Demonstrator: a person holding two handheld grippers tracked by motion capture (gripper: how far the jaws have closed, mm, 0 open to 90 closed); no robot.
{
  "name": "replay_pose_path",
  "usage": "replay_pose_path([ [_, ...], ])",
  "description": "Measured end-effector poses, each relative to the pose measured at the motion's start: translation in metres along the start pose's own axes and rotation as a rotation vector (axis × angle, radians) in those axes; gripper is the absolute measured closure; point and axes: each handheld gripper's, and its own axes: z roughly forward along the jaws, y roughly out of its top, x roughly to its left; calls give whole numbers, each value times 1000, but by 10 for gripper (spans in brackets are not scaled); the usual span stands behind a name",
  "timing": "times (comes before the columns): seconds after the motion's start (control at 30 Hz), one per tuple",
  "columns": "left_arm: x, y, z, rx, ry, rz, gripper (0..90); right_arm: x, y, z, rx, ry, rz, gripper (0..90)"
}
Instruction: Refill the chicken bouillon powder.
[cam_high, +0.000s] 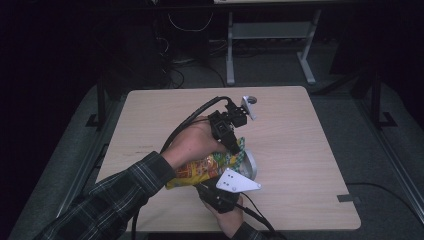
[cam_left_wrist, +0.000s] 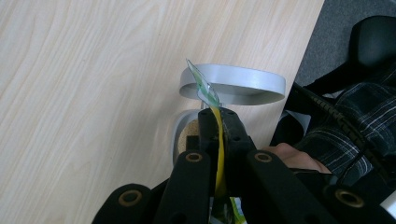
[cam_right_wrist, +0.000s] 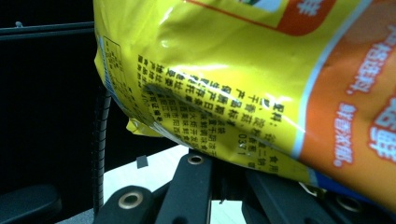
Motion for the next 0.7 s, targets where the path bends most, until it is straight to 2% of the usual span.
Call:
replay_pose_path([
  [0.7, 2, 0, 1, 3, -5, -1, 894, -1, -1, 0, 2, 1, 0, 900],
])
